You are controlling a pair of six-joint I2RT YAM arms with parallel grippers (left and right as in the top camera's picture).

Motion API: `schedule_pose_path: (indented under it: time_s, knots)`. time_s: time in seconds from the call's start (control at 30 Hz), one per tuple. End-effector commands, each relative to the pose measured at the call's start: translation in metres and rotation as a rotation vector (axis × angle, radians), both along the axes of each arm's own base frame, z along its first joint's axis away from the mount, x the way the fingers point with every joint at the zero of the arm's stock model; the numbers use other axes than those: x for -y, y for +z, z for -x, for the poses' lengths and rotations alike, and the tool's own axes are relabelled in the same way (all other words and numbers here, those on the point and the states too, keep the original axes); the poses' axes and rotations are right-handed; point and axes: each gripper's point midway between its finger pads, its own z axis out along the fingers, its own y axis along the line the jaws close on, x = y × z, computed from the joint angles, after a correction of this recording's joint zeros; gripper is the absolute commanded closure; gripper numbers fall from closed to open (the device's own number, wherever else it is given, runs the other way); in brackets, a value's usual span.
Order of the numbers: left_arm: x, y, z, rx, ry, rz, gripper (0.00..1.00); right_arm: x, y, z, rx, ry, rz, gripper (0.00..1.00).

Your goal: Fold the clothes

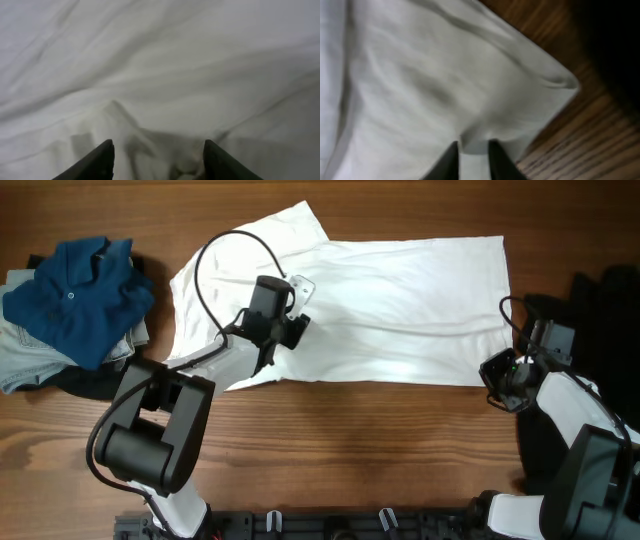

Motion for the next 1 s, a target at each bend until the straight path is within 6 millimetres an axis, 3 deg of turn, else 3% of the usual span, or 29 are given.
schedule_pose_path:
  time_s: [0.0,0.1,0.17,0.23,0.3,0.37,0.4,0.43,0.57,0.77,0.8,0.83,0.9,0.97]
  knots:
    - [-0.018,0.018,-0.007,0.027,0.103,-0.007,0.43,0.010,-0.022,0.028,-0.113,0.023,0.054,0.69]
    - [-0.018,0.031,-0.003,0.024,0.117,0.017,0.43,0.004,-0.019,0.024,-0.095,0.039,0.024,0.69]
    - [0.003,0.048,0.007,0.015,0.036,0.092,0.62,0.003,-0.019,0.023,-0.091,0.040,0.018,0.74]
    - [0.037,0.063,0.025,-0.014,-0.097,0.202,0.70,-0.002,-0.016,0.016,-0.054,0.073,-0.006,0.81]
    - [0.072,0.073,0.045,-0.050,-0.237,0.304,0.70,-0.006,-0.014,0.011,-0.023,0.100,-0.026,0.84]
    - [0.093,0.070,0.060,-0.077,-0.304,0.326,0.69,-0.014,-0.010,0.005,0.011,0.117,-0.068,0.83]
    - [0.096,0.060,0.064,-0.089,-0.293,0.286,0.73,-0.025,0.001,-0.010,0.107,0.221,-0.102,0.71]
    - [0.092,0.054,0.063,-0.103,-0.247,0.271,0.73,-0.037,0.022,-0.029,0.241,0.347,-0.125,0.64]
    - [0.082,0.049,0.062,-0.156,-0.157,0.290,0.68,-0.042,0.047,-0.043,0.334,0.378,-0.137,0.62]
    - [0.045,0.015,0.088,-0.337,-0.024,0.181,0.72,-0.039,0.041,-0.051,0.334,0.328,-0.147,0.80]
    - [0.040,0.009,0.091,-0.357,-0.009,0.154,0.72,-0.039,0.039,-0.049,0.319,0.319,-0.148,0.78]
    - [0.032,0.001,0.096,-0.383,0.012,0.116,0.72,-0.033,0.031,-0.042,0.265,0.289,-0.126,0.68]
    - [0.026,-0.007,0.101,-0.409,0.027,0.084,0.72,-0.024,0.024,-0.032,0.198,0.256,-0.089,0.67]
    - [0.026,-0.013,0.103,-0.427,0.029,0.076,0.71,-0.028,0.030,-0.038,0.252,0.320,-0.094,0.67]
